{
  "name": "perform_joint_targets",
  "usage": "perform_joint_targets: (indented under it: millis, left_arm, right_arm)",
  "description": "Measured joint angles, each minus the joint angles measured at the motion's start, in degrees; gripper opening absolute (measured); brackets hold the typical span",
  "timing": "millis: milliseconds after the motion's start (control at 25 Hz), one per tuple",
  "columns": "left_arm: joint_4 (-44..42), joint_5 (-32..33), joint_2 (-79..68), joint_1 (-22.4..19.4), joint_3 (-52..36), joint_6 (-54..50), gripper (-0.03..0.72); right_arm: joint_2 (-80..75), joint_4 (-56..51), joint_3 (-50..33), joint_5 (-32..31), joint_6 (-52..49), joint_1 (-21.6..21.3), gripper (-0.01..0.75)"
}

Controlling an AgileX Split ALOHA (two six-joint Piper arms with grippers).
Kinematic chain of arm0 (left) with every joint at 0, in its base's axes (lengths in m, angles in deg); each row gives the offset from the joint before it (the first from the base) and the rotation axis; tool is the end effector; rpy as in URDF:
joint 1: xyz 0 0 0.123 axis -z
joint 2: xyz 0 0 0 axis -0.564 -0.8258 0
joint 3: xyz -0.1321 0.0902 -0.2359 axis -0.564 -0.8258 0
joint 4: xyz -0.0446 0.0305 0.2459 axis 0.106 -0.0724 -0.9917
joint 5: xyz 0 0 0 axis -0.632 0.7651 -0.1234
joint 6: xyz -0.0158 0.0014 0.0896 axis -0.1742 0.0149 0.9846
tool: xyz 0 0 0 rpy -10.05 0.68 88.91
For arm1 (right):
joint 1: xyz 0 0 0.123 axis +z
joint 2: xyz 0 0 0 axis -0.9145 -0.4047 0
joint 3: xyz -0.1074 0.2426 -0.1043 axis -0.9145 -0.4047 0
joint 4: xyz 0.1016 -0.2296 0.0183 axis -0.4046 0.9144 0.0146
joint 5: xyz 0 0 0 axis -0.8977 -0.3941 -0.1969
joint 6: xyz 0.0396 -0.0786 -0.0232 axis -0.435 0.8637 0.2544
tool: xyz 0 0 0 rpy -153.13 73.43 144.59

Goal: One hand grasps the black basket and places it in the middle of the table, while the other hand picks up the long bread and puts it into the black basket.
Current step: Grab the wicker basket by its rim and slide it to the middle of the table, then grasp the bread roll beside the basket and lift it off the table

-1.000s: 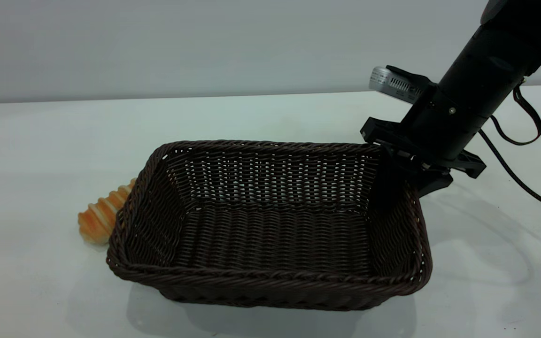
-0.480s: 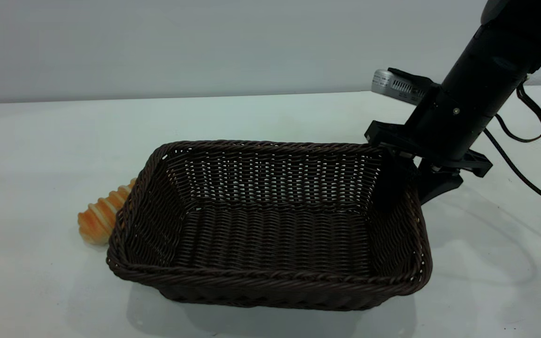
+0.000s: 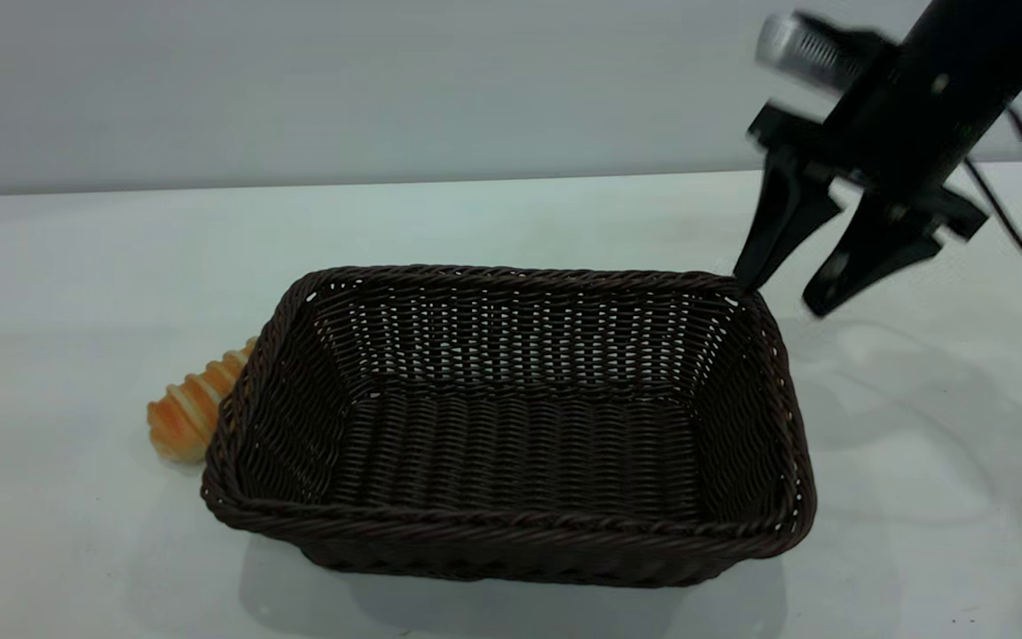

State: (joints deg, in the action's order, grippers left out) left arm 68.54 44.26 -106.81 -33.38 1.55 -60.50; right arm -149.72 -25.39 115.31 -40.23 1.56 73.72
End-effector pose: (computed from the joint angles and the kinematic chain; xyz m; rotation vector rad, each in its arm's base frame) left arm 0.1340 0.0033 0.2654 -0.1601 2.3819 0.0041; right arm 0.3936 0.0971 0.1411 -0.1755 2.9694 0.7842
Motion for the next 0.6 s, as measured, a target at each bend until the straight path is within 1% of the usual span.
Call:
perform_joint_targets:
  millis: [120,200,320,480,600]
  left_arm:
    - [-0.7,0.8,0.0,0.0,0.0,0.0,0.366]
    - [-0.4,1.0,0.0,0.0,0.0,0.0,0.366]
    - [-0.3,2.7,-0.6,0.0,0.7,0.0,0.366]
    - [-0.3,5.7,-4.2,0.0,5.0,0.8,0.366]
    - [-0.5,6.5,-8.5,0.0,9.3,1.3,0.366]
  right_arm:
    - [2.6,3.1,0.8,-1.3,0.0,-0.5,0.514]
    - [4.9,7.9,1.0,-2.0,-0.6,-0.5,0.510]
    - [8.7,17.0,1.0,-4.1,-4.3,-0.5,0.508]
    - [14.4,27.0,-1.3,-6.8,-9.9,0.0,0.505]
    - [20.0,31.3,-5.3,-7.4,-12.6,1.4,0.505]
